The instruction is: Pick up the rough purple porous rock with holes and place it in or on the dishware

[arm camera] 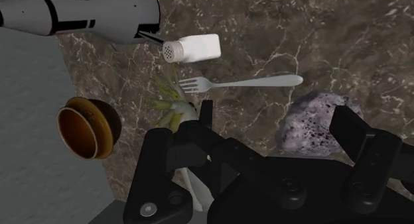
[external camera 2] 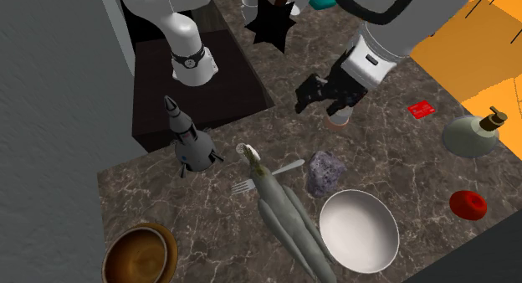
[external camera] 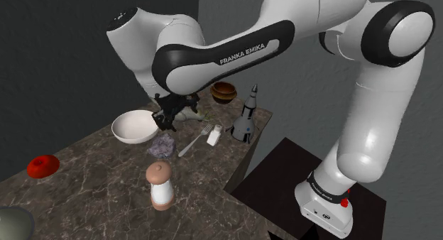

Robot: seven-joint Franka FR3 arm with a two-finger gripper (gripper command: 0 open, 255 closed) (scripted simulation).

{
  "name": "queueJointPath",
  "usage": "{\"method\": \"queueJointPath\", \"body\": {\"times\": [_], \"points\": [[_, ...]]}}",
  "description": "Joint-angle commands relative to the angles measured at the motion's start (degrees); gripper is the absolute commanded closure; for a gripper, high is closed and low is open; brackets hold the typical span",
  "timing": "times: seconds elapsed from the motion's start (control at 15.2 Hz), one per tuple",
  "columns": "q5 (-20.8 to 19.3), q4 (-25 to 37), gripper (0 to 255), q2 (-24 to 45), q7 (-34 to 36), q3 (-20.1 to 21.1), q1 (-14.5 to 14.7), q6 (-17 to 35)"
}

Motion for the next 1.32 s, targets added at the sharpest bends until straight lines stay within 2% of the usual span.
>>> {"method": "queueJointPath", "body": {"times": [0.0,0.33,0.59,1.06,1.25], "points": [[-4.23,5.49,0,6.93,3.86,-1.14,3.89,-2.50],[-11.25,22.29,0,22.21,7.74,-5.98,13.97,-9.65],[-15.38,40.67,0,35.32,6.93,-10.44,22.50,-16.25],[-15.24,31.21,0,32.92,9.04,-10.04,18.61,-10.33],[-15.26,30.54,0,32.78,9.18,-10.02,18.33,-9.88]]}}
